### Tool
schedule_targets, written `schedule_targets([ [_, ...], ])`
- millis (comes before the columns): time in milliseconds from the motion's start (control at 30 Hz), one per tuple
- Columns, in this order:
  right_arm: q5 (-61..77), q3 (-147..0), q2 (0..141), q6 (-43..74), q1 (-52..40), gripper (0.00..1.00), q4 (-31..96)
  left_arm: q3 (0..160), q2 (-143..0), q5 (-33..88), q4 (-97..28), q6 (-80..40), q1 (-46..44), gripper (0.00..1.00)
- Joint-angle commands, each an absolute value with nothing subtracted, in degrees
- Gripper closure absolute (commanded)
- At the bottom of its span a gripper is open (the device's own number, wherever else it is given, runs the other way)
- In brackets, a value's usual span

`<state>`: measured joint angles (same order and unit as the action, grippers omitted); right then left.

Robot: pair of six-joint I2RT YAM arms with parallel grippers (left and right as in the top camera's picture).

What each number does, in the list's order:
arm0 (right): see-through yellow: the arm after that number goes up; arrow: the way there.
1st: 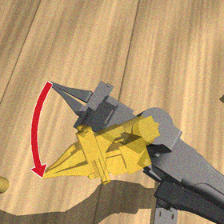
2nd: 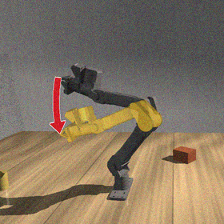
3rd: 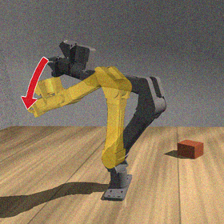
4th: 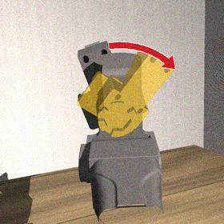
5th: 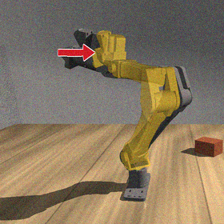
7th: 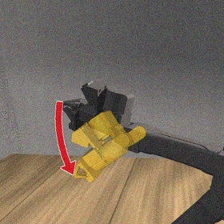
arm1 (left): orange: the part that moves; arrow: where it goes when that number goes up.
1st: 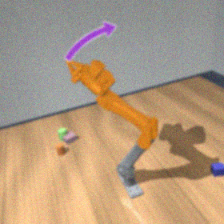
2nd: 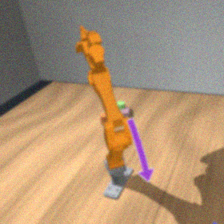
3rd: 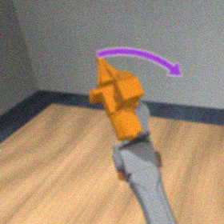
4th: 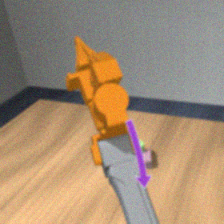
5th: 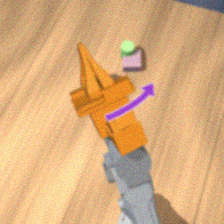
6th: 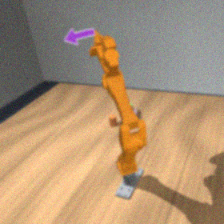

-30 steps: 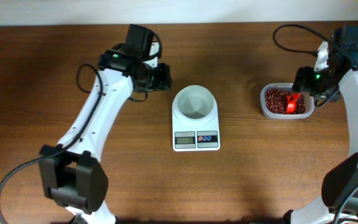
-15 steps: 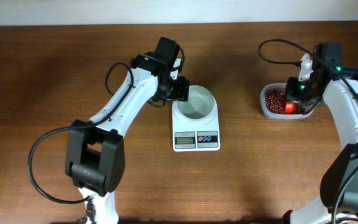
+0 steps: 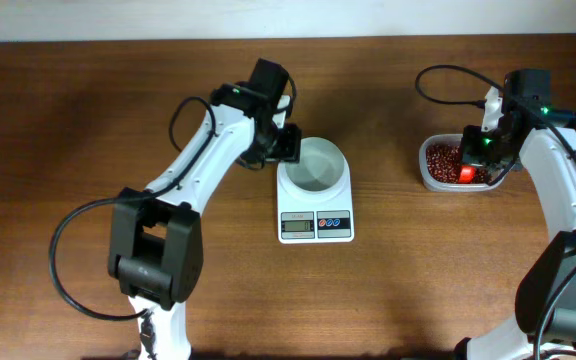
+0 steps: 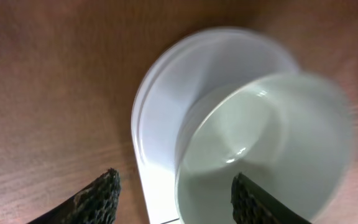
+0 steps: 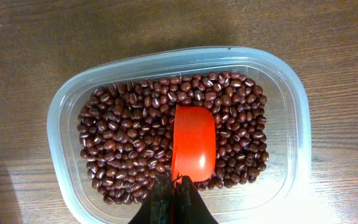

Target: Scoop item into bowl and weigh 50g on scale

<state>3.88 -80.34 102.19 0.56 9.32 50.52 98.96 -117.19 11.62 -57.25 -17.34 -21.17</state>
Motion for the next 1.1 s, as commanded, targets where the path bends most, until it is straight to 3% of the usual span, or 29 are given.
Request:
schedule_targets([
  [0, 2.52, -79.29, 102.76, 0.19, 8.99, 0.96, 51.57, 105.14, -116.44, 15.66, -61.47, -17.04, -18.0, 0.39],
  [133, 2.61, -78.54, 104.97, 0.16, 9.02, 0.96, 49.39, 105.38, -112.33, 20.75, -62.57, -14.11, -12.6, 0.44],
  [233, 3.49, -78.54, 105.75, 0.21, 9.02, 0.96, 48.21, 105.36, -111.53, 22.26, -62.92, -11.66, -10.59, 0.41],
  [267, 3.4, -78.54, 105.75, 0.21, 9.02, 0.77, 48.62, 105.36, -111.5, 21.23, -63.29, -11.68, -10.48, 0.39],
  [300, 3.4, -78.54, 105.75, 0.19, 9.02, 0.71, 48.69, 105.36, -111.53, 21.23, -63.57, -11.66, -10.41, 0.38],
  [367, 2.59, -78.54, 105.75, 0.19, 8.99, 0.68, 50.43, 105.36, -111.53, 21.23, -64.42, -11.68, -10.37, 0.36],
  [633, 4.23, -79.15, 105.71, -0.05, 8.99, 0.78, 47.75, 105.36, -111.53, 20.14, -64.84, -11.66, -10.33, 0.35],
  [767, 4.64, -80.44, 105.71, -1.13, 8.99, 0.72, 48.16, 105.36, -111.53, 20.14, -64.82, -11.66, -10.33, 0.34],
  [967, 4.89, -89.03, 105.73, -2.83, 8.95, 0.53, 57.19, 105.36, -111.53, 20.14, -64.84, -11.66, -10.37, 0.34],
  [1067, 1.67, -88.97, 106.39, -4.1, 7.79, 0.53, 58.94, 105.36, -111.53, 20.12, -65.19, -11.66, -10.37, 0.34],
])
